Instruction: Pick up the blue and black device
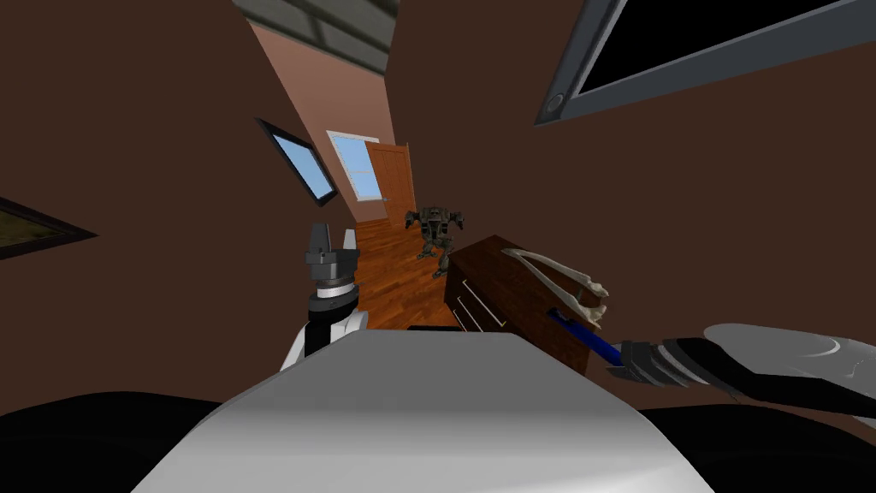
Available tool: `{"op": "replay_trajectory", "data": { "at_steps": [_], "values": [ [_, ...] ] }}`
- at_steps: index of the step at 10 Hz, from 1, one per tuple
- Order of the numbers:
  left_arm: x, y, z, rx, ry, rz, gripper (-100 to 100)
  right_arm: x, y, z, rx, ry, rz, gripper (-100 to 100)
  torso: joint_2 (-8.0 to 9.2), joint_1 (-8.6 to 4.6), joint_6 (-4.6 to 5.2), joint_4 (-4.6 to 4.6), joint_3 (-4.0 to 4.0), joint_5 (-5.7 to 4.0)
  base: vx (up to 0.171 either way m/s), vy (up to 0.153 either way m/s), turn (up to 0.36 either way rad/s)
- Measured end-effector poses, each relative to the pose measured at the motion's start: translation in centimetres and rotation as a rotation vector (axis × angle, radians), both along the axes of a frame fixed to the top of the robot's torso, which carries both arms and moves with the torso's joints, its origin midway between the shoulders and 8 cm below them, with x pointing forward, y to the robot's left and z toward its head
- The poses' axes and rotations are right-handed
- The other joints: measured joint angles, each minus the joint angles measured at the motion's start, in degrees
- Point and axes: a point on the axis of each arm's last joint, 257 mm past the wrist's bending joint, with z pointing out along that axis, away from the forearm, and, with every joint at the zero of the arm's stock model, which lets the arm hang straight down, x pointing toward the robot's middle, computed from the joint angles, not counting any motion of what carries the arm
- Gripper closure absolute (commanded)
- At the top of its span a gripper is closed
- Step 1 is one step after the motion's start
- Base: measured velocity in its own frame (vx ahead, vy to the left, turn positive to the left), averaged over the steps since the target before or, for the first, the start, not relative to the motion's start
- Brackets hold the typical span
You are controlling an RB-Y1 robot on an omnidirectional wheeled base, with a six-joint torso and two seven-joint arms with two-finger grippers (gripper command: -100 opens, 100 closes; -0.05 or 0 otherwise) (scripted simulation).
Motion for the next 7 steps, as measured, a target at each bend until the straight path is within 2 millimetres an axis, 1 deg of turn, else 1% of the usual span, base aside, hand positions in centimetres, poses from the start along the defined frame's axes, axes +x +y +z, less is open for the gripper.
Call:
{"op": "replay_trajectory", "data": {
  "at_steps": [2,3,4,5,7],
  "values": [
    [0.0,0.0,0.0,0.000,0.000,0.000,0,-1.1,-1.1,0.9,-0.019,0.035,-0.006,-100,0.18,-0.09,0.03,0.05,0.11,-0.02,0.180,0.104,0.064],
    [0.0,0.0,0.0,0.000,0.000,0.000,0,-1.7,-1.2,1.2,-0.021,0.053,-0.008,-100,0.11,-0.08,0.02,0.03,0.07,-0.02,0.095,0.050,0.014],
    [0.0,0.0,0.0,0.000,0.000,0.000,0,-1.8,-1.1,1.3,-0.021,0.055,-0.009,0,0.40,-0.27,0.05,0.08,0.22,-0.06,0.017,0.009,0.000],
    [0.0,0.0,0.0,0.000,0.000,0.000,0,-1.7,-1.1,1.3,-0.021,0.054,-0.008,-100,0.69,-0.43,0.07,0.16,0.40,-0.11,0.016,-0.003,0.067],
    [0.0,0.0,0.0,0.000,0.000,0.000,0,-2.5,-1.1,0.1,-0.017,0.053,-0.018,-100,0.85,-0.58,0.08,0.21,0.50,-0.16,0.011,-0.015,0.050]
  ]
}}
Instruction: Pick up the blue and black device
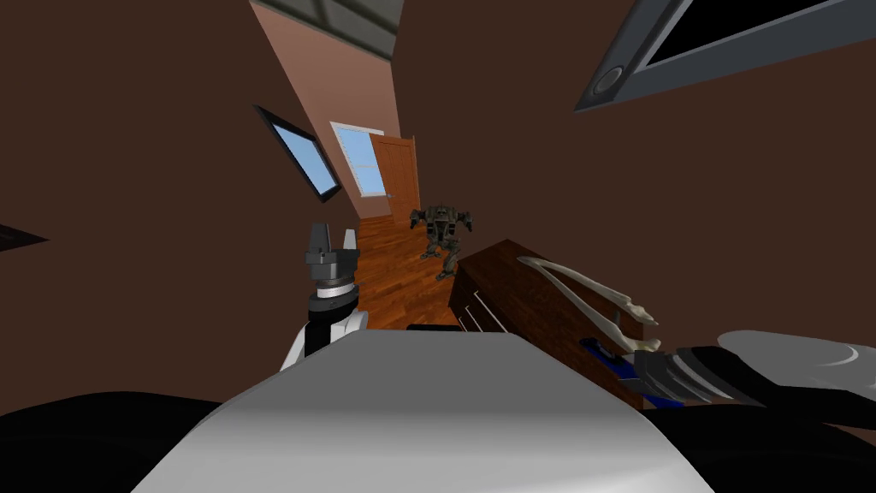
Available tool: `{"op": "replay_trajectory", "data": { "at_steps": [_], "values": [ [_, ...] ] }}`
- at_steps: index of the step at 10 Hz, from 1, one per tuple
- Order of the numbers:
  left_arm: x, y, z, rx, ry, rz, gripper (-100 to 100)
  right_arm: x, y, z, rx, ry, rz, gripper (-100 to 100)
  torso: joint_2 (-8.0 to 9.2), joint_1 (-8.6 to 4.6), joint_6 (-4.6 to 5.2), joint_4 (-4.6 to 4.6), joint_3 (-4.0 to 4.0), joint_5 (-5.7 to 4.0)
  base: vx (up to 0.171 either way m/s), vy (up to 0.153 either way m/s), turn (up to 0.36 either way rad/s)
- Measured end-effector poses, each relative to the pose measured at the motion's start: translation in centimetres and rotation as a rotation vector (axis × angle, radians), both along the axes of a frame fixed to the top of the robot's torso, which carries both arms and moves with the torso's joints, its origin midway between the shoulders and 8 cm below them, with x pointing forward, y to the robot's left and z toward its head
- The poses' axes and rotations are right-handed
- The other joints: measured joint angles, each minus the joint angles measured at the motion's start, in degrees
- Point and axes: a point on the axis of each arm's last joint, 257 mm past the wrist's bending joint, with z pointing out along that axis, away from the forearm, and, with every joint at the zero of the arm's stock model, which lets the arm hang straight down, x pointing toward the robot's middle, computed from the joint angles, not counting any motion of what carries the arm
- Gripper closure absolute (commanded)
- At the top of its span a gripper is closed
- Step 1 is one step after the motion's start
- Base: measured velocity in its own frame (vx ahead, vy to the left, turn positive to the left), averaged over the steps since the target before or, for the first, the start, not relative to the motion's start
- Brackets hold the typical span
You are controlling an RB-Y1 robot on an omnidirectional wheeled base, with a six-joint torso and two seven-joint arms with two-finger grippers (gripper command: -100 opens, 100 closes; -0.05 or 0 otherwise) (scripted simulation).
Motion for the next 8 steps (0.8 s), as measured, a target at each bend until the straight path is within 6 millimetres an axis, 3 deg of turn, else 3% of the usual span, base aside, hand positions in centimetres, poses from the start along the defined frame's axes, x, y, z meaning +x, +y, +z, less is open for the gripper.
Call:
{"op": "replay_trajectory", "data": {
  "at_steps": [2,3,7,8],
  "values": [
    [0.00,0.00,0.00,0.000,0.000,0.000,0,-0.94,0.01,-1.23,0.000,-0.002,-0.007,-100,0.05,-0.03,0.01,0.02,0.03,-0.01,0.005,-0.011,0.020],
    [0.00,0.00,0.00,0.000,0.000,0.000,0,-0.98,-0.01,-1.28,-0.001,-0.002,-0.007,100,0.07,0.01,0.01,0.02,0.04,0.01,0.000,0.000,0.000],
    [0.00,0.00,0.00,0.000,0.000,0.000,0,-1.00,0.04,-1.29,0.001,-0.002,-0.008,100,0.06,-0.06,-0.01,0.02,0.04,-0.02,0.000,0.000,0.000],
    [0.00,0.00,0.00,0.000,0.000,0.000,0,-1.00,0.03,-1.29,0.001,-0.002,-0.008,0,0.06,-0.06,-0.01,0.02,0.04,-0.02,0.000,0.000,0.000]
  ]
}}
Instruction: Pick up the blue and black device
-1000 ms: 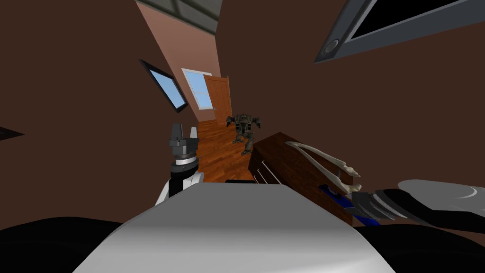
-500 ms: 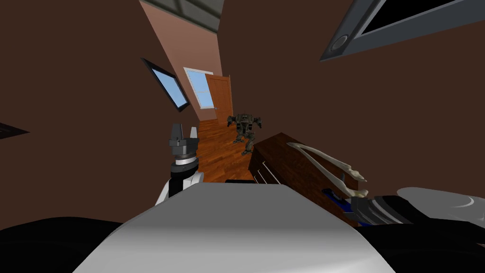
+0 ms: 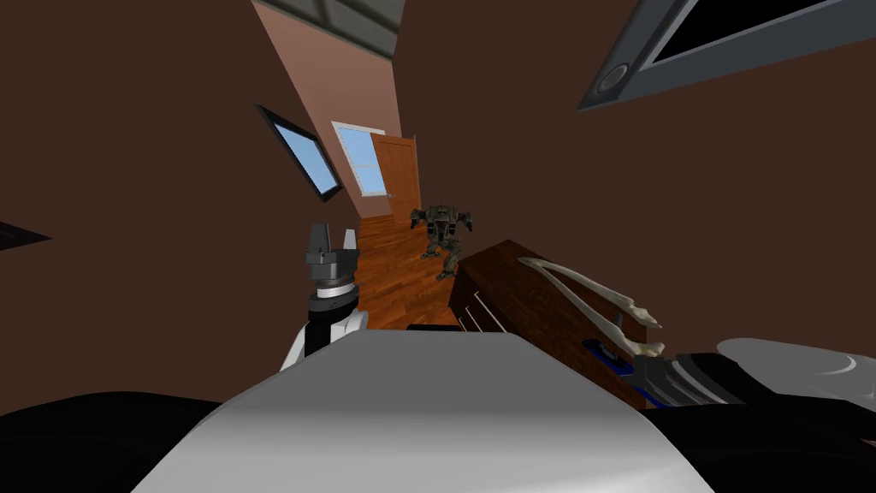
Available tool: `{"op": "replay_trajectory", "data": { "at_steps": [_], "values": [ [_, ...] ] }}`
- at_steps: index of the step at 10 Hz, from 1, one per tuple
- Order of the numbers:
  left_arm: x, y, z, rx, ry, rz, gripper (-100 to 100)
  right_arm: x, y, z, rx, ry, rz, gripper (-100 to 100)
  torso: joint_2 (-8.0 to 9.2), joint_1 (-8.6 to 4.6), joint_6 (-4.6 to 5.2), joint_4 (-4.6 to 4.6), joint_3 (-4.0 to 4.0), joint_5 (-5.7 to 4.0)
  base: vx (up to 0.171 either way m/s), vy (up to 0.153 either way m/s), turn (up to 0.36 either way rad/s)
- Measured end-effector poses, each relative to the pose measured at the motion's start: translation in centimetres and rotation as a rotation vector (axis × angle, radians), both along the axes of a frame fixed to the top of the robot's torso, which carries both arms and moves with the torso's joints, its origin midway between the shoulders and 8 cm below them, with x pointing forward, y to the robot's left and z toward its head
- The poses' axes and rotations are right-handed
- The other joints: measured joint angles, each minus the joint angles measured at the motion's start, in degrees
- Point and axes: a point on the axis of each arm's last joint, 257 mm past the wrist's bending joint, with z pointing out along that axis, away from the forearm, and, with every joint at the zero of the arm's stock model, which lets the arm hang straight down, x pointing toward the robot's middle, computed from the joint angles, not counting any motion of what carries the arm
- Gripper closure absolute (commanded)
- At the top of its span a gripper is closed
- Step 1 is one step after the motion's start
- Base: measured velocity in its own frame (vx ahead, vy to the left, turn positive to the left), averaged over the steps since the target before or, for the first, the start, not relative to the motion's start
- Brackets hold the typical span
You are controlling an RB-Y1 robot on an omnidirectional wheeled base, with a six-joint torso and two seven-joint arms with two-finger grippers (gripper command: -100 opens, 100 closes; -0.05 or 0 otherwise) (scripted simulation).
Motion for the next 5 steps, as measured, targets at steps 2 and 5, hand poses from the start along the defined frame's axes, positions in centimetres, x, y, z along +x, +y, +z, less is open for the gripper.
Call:
{"op": "replay_trajectory", "data": {
  "at_steps": [2,5],
  "values": [
    [0.0,0.0,0.0,0.000,0.000,0.000,0,0.5,0.0,0.5,-0.002,0.000,0.006,100,0.02,0.06,0.01,0.00,0.01,0.06,-0.012,0.011,-0.065],
    [0.0,0.0,0.0,0.000,0.000,0.000,0,1.5,0.0,2.2,-0.004,0.002,0.014,0,0.04,0.13,0.03,0.01,0.02,0.06,-0.008,0.010,-0.026]
  ]
}}
